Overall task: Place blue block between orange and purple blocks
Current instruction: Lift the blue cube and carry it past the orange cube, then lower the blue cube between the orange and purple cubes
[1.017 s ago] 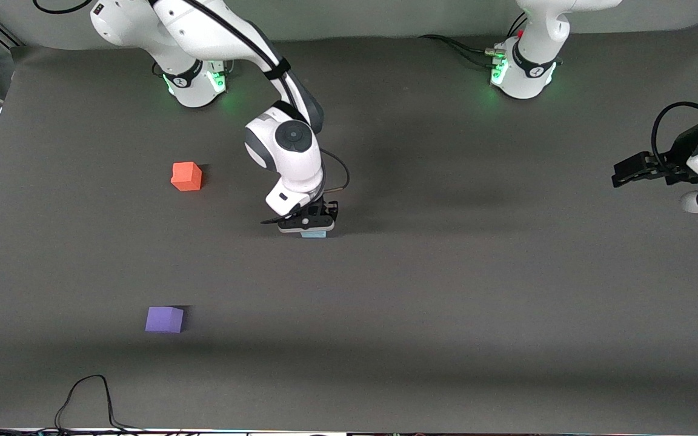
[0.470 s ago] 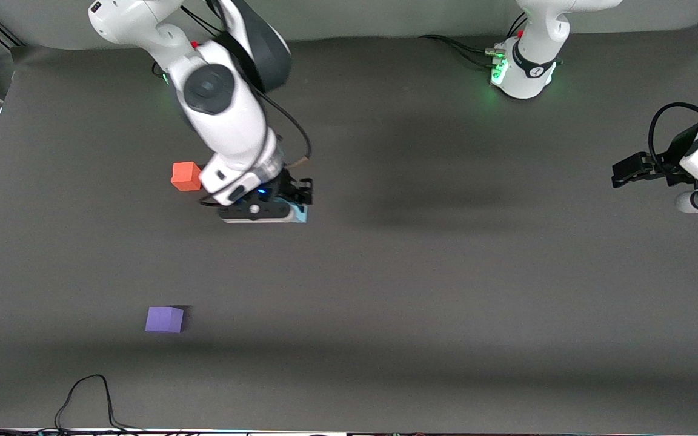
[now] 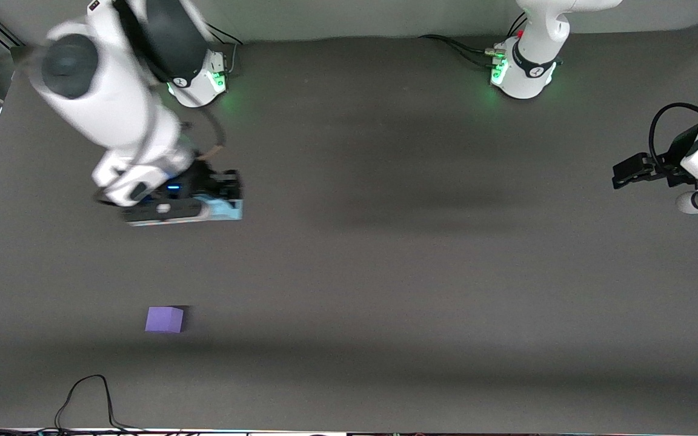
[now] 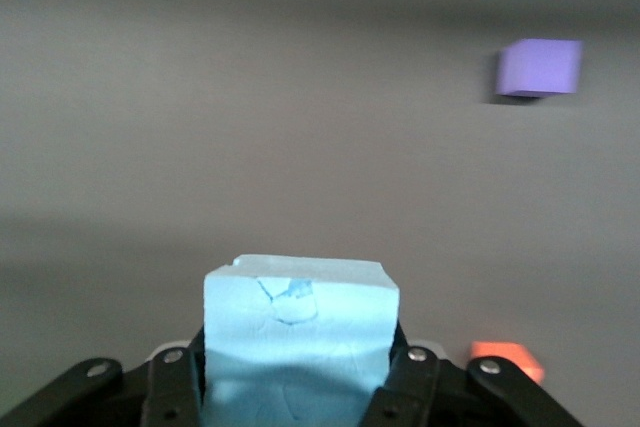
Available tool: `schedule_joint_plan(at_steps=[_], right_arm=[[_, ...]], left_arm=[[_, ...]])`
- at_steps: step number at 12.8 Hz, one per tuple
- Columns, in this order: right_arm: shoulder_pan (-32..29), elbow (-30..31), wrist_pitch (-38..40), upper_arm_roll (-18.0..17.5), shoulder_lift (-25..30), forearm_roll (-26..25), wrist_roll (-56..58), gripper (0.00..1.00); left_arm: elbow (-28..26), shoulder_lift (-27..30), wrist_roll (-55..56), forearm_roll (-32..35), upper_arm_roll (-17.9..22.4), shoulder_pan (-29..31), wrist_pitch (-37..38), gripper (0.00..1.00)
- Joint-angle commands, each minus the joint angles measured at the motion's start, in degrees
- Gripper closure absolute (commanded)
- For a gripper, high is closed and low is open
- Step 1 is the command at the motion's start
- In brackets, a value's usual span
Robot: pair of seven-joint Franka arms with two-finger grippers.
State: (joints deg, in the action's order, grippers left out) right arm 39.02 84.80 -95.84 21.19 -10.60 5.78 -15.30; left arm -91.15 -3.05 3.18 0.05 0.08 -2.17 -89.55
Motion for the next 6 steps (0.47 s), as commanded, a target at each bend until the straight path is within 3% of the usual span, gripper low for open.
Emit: schedule_joint_plan(at_steps=[1,4,6], right_arm=[[0.4,4.3,3.6,7.3,6.0,1.4,9.8,0.61],[0.4,9.1,3.3,15.3,8.7,1.3,17.1,0.61],[0.4,11.7,1.5,16.2,8.8,1.3,17.6,0.61]], left_arm=[[-1.4,1.2,-0.6,0.3,0.4,-0.2,-1.1,0.00],[-1.5,1.2,-0.6,0.2,0.4,-0.2,-1.3,0.00],[-1.5,1.1,-0.6,0.1,0.4,-0.2,-1.4,0.00]])
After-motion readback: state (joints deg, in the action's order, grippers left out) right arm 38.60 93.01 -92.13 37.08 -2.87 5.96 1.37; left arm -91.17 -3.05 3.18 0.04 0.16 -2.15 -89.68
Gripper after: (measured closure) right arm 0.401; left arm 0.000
